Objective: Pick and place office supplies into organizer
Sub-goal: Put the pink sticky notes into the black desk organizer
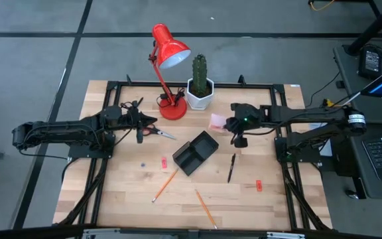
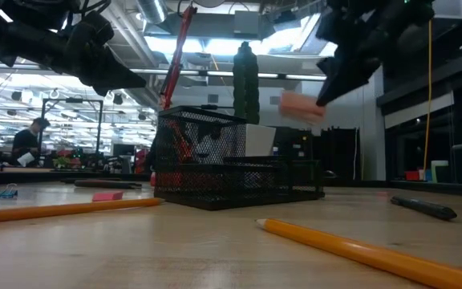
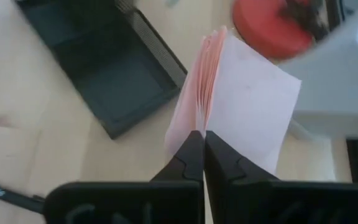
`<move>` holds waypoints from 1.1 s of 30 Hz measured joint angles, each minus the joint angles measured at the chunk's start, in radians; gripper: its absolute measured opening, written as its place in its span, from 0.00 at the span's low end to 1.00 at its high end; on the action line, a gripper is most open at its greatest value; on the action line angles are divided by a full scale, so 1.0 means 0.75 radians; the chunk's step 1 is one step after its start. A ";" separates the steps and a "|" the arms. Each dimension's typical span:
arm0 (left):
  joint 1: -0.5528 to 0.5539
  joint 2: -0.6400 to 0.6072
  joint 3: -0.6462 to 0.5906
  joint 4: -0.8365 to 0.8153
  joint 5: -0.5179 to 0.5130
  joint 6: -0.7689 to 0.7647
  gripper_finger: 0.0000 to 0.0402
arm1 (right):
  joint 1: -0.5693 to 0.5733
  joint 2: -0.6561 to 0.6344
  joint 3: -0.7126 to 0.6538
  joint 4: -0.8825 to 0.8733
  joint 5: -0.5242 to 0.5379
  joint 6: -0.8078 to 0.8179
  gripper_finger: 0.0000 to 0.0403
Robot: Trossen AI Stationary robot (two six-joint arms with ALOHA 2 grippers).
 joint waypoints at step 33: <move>0.000 0.000 0.000 -0.001 0.000 0.004 0.01 | 0.269 0.303 0.044 0.099 -0.028 -0.475 0.00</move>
